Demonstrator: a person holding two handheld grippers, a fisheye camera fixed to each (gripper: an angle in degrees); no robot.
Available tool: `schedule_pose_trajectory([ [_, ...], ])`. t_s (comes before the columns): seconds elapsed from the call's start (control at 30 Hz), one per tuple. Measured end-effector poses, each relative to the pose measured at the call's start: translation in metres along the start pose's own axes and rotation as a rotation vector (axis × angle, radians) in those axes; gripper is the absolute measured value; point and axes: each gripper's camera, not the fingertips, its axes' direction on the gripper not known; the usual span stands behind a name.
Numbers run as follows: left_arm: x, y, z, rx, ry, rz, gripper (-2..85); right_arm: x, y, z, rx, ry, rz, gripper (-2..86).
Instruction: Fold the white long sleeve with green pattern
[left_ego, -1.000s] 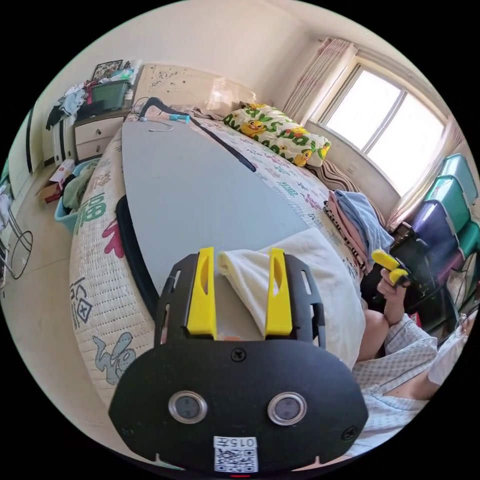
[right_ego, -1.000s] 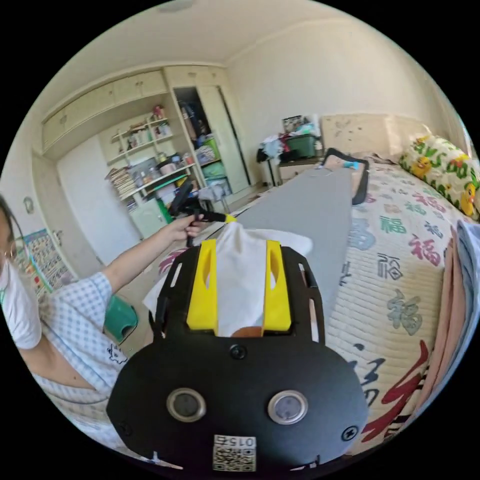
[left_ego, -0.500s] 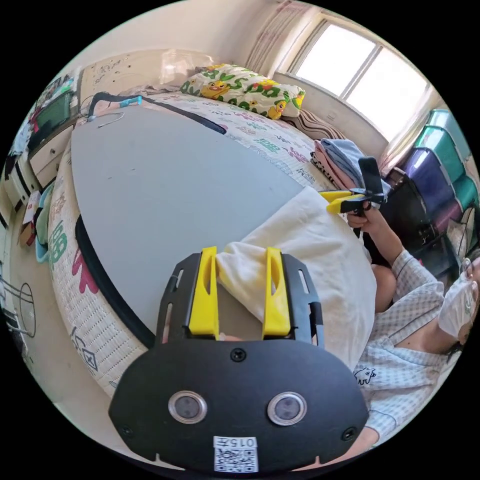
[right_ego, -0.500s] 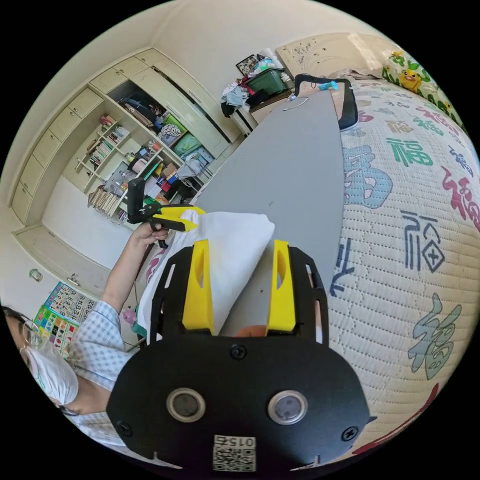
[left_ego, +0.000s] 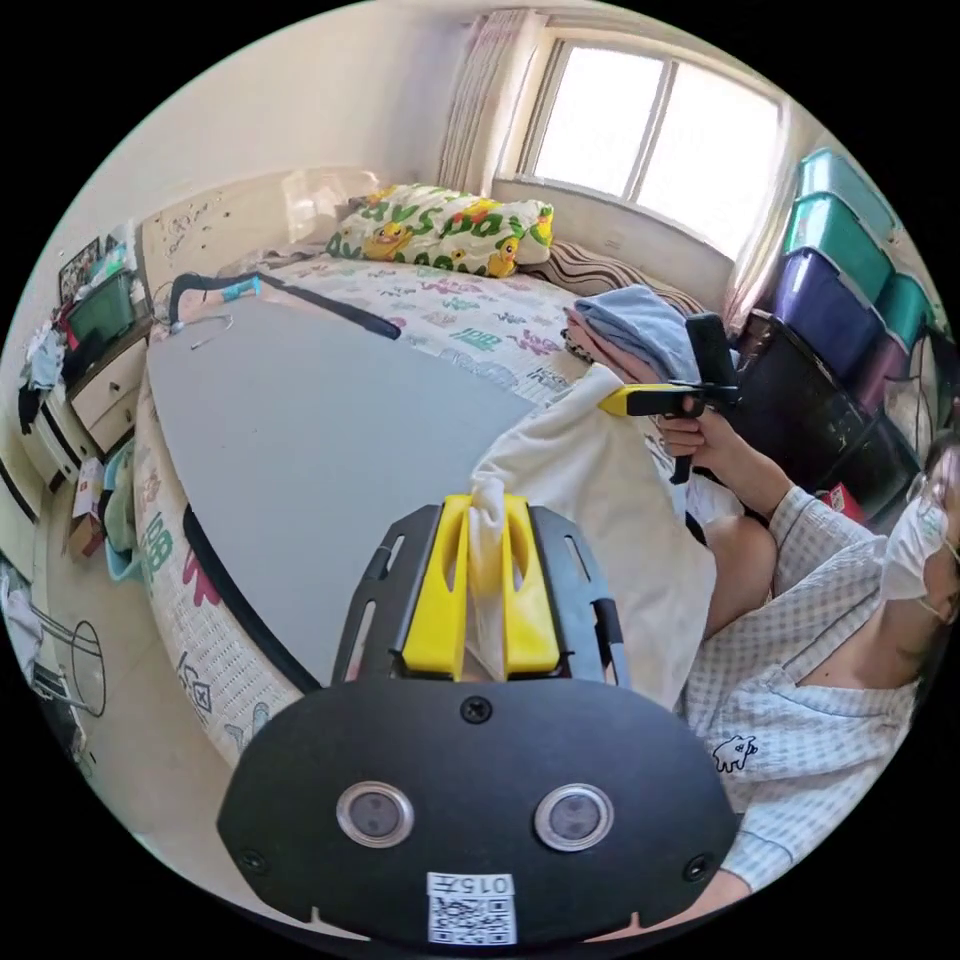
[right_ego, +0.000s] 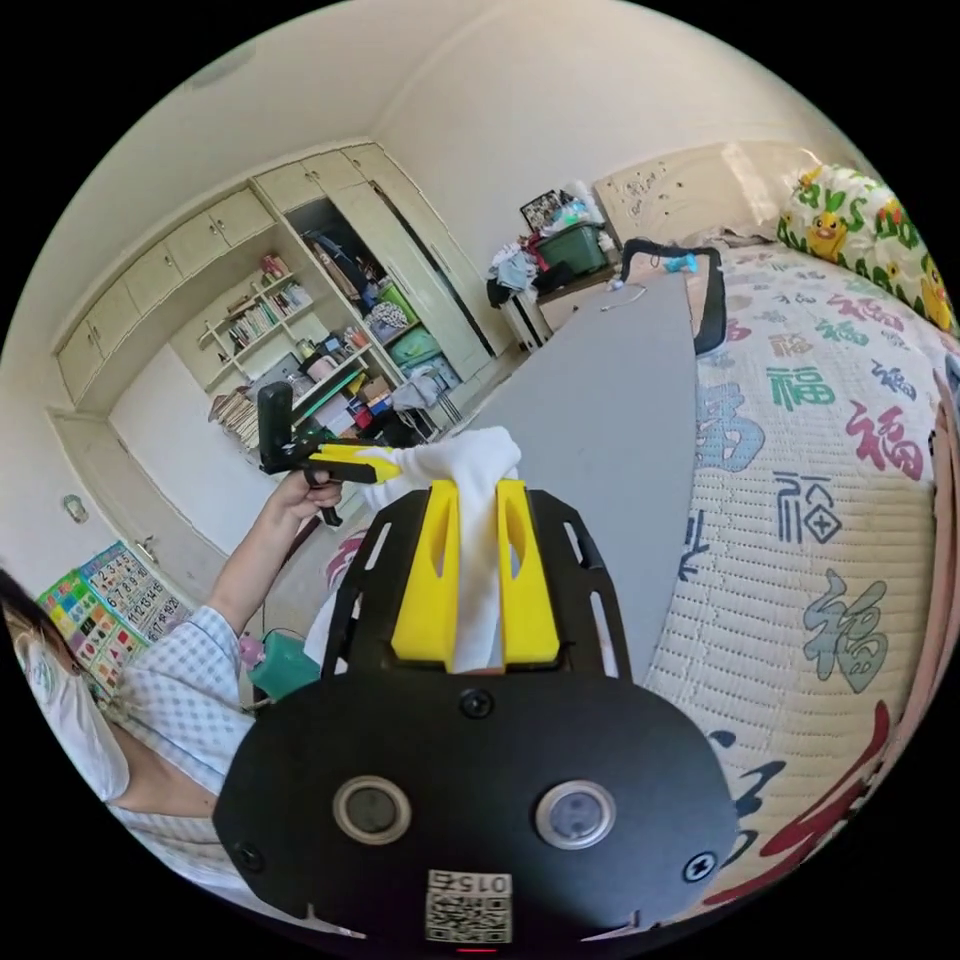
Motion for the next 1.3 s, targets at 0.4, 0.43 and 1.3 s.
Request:
schedule_pose_trajectory([
  [0.4, 0.259, -0.089, -0.153, 0.376, 0.017, 0.42, 3.4, -0.218, 0.098, -0.271, 0.237, 0.241, -0.313, 6.2],
  [0.43, 0.266, -0.096, -0.152, 0.39, 0.029, 0.43, 3.4, -0.231, 0.102, -0.296, 0.259, 0.29, -0.323, 6.1],
  [1.3, 0.118, -0.425, 0.29, 0.329, 0.152, -0.086, 4.1, 0.137, -0.07, -0.387, 0.101, 0.996, 0.275, 7.1],
])
